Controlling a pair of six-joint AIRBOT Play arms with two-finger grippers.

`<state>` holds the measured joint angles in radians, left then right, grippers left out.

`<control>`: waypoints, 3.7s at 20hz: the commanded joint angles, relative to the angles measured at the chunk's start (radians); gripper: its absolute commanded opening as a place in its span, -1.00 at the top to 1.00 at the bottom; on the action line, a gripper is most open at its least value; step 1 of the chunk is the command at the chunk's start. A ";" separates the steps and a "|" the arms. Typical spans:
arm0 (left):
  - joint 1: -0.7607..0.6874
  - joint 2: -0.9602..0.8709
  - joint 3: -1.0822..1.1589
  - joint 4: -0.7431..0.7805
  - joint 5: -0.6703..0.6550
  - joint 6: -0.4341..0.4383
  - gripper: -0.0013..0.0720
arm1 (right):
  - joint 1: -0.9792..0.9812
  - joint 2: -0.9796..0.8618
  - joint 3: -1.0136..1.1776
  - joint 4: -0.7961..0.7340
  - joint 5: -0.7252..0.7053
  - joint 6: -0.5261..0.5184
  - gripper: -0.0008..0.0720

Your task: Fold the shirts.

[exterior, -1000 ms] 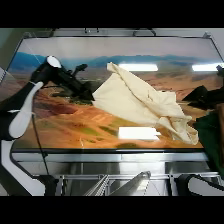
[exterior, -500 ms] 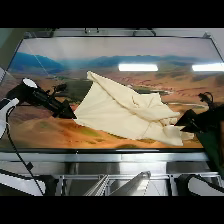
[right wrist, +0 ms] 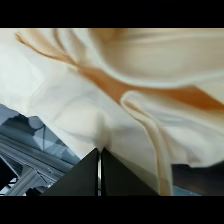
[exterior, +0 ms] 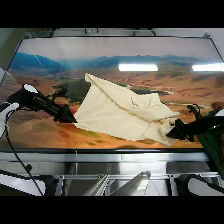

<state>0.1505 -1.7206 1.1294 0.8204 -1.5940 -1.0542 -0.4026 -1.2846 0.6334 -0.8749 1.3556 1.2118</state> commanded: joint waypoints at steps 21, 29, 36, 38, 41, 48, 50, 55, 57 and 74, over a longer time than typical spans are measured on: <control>0.085 0.001 -0.003 -0.057 -0.062 0.035 0.91 | -0.327 0.031 -0.043 -0.063 -0.191 0.337 -0.28; 0.085 0.001 -0.003 -0.057 -0.063 0.040 0.91 | -0.282 -0.043 -0.040 0.024 -0.143 0.272 0.67; 0.085 0.001 -0.003 -0.056 -0.064 0.044 0.91 | -0.305 -0.029 0.029 0.109 -0.048 0.214 0.14; 0.085 0.001 -0.003 -0.056 -0.065 0.044 0.91 | -0.314 -0.030 0.028 0.048 -0.048 0.255 0.14; 0.085 0.001 -0.003 -0.056 -0.073 0.044 0.91 | -0.332 -0.029 0.029 -0.072 -0.053 0.257 -0.31; 0.084 0.001 -0.003 -0.056 -0.075 0.044 0.91 | -0.468 -0.031 0.150 -0.004 0.005 0.084 -0.26; 0.084 0.001 -0.003 -0.056 -0.075 0.043 0.91 | -0.467 -0.063 0.150 -0.004 -0.006 0.072 -0.26; 0.084 0.001 -0.003 -0.056 -0.082 0.043 0.91 | -0.467 -0.153 0.130 -0.091 0.010 0.041 -0.19; 0.084 0.001 -0.003 -0.057 -0.082 0.043 0.91 | -0.467 -0.165 0.118 -0.148 0.003 0.041 -0.19; 0.084 0.001 -0.003 -0.056 -0.079 0.044 0.91 | -0.294 -0.219 0.073 0.050 -0.071 -0.022 -0.01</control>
<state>0.2340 -1.7206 1.1267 0.7631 -1.6730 -1.0107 -0.7681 -1.4929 0.7074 -0.8272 1.3121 1.1744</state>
